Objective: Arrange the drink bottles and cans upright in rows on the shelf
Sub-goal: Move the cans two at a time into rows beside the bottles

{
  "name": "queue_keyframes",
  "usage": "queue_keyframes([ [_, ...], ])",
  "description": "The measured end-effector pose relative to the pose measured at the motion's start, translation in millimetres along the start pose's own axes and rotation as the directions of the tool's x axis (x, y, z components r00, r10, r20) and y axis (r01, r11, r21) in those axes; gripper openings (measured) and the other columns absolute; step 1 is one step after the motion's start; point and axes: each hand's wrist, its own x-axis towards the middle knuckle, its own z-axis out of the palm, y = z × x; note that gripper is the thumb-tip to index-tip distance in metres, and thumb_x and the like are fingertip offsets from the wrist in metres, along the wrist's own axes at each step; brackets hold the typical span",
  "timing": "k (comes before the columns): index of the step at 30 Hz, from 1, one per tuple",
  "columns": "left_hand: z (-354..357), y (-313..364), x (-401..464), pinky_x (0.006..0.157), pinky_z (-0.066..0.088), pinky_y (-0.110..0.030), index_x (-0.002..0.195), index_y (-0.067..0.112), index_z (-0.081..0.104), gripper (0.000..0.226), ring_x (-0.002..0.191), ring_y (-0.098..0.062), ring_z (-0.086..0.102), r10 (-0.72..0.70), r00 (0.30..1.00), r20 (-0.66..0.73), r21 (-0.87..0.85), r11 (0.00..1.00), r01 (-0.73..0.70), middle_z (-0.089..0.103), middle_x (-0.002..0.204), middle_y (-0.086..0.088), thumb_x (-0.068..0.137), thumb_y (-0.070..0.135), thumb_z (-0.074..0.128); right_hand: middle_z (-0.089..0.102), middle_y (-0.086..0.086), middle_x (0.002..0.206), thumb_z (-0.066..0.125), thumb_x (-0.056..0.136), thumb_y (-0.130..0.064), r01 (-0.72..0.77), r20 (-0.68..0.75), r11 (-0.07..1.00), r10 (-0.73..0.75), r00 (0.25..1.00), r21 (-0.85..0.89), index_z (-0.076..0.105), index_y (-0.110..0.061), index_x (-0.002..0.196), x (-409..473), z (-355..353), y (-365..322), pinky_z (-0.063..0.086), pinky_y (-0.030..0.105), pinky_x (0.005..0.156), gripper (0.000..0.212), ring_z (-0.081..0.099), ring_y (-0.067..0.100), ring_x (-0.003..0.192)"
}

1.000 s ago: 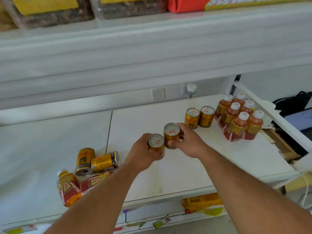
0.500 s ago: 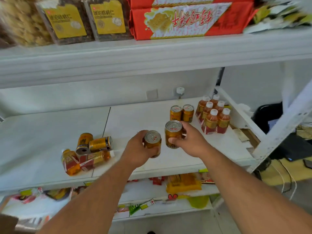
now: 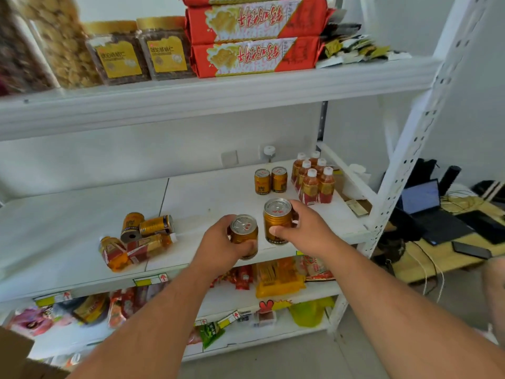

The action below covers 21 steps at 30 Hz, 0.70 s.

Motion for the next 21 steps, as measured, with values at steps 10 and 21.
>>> queue_keyframes([
  [10, 15, 16, -49, 0.070, 0.044, -0.012, 0.117, 0.033, 0.054, 0.057, 0.092, 0.002, 0.059, -0.005, 0.999, 0.050, -0.047, 0.999, 0.008, 0.061, 0.104, 0.017, 0.070, 0.032, 0.086, 0.059, -0.012, 0.120, 0.082, 0.082, -0.031, -0.053, -0.058, 0.997, 0.050, 0.997, -0.055, 0.051, -0.030, 0.138, -64, -7, 3, 0.042, 0.026, 0.090, 0.064, 0.057, 0.012, 0.111],
  [21, 53, 52, -39, 0.070, 0.043, -0.012, 0.122, 0.031, 0.053, 0.061, 0.095, -0.002, 0.058, -0.015, 1.000, 0.021, -0.011, 1.000, 0.016, 0.060, 0.106, 0.016, 0.071, 0.034, 0.086, 0.061, -0.007, 0.131, 0.083, 0.080, -0.034, -0.053, -0.043, 0.996, 0.050, 0.998, -0.066, 0.049, -0.029, 0.142, -55, -57, 30, 0.047, 0.037, 0.104, 0.071, 0.058, 0.015, 0.120],
])
